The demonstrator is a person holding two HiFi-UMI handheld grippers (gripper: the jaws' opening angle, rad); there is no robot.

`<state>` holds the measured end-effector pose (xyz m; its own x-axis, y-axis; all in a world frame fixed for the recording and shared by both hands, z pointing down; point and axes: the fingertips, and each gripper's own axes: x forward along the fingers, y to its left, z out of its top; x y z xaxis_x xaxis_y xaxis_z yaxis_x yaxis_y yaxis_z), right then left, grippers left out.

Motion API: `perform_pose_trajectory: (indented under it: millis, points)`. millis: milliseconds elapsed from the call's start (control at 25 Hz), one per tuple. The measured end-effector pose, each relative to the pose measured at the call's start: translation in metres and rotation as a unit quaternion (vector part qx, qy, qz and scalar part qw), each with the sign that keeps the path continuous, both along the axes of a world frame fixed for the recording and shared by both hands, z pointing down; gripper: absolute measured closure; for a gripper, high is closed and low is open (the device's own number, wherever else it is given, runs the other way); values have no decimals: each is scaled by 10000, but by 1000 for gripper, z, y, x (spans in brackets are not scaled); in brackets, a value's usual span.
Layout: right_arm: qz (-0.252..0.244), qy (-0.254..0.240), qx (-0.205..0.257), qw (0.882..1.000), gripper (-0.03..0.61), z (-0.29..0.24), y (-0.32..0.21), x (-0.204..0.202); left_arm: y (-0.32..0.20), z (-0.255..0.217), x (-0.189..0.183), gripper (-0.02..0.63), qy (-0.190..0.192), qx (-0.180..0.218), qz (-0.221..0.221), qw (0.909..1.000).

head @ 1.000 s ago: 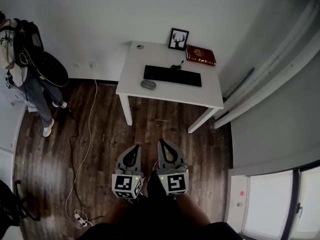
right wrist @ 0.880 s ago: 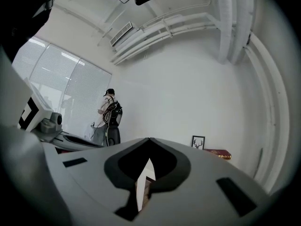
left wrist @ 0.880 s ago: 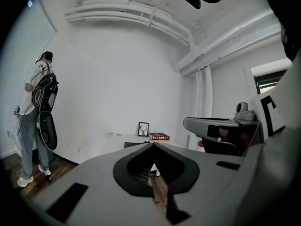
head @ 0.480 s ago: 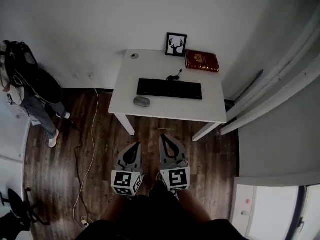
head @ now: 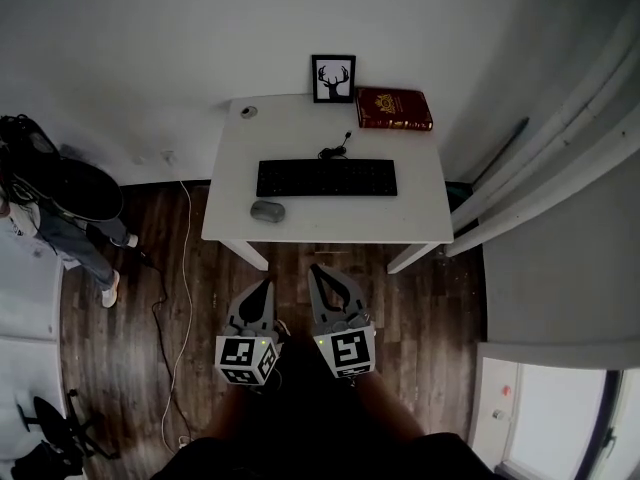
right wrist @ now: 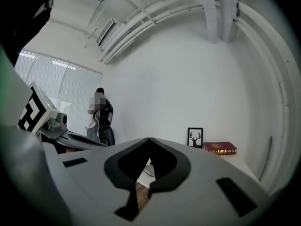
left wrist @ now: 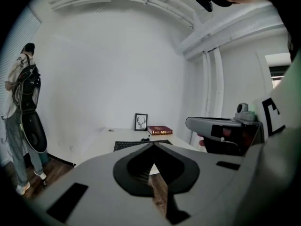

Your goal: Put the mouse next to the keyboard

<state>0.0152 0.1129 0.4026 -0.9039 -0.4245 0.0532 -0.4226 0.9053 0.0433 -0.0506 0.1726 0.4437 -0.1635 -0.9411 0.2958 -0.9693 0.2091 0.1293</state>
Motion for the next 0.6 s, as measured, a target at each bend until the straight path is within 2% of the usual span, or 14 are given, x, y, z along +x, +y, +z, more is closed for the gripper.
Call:
perform_pose_trajectory:
  millis: [320, 600]
  points:
    - [-266, 448, 32, 9986, 558, 21, -27, -46, -37, 26, -37, 614, 75, -158, 110, 9998]
    - [-620, 1037, -134, 9926, 558, 45, -53, -97, -60, 42, -72, 614, 250, -341, 126, 9990]
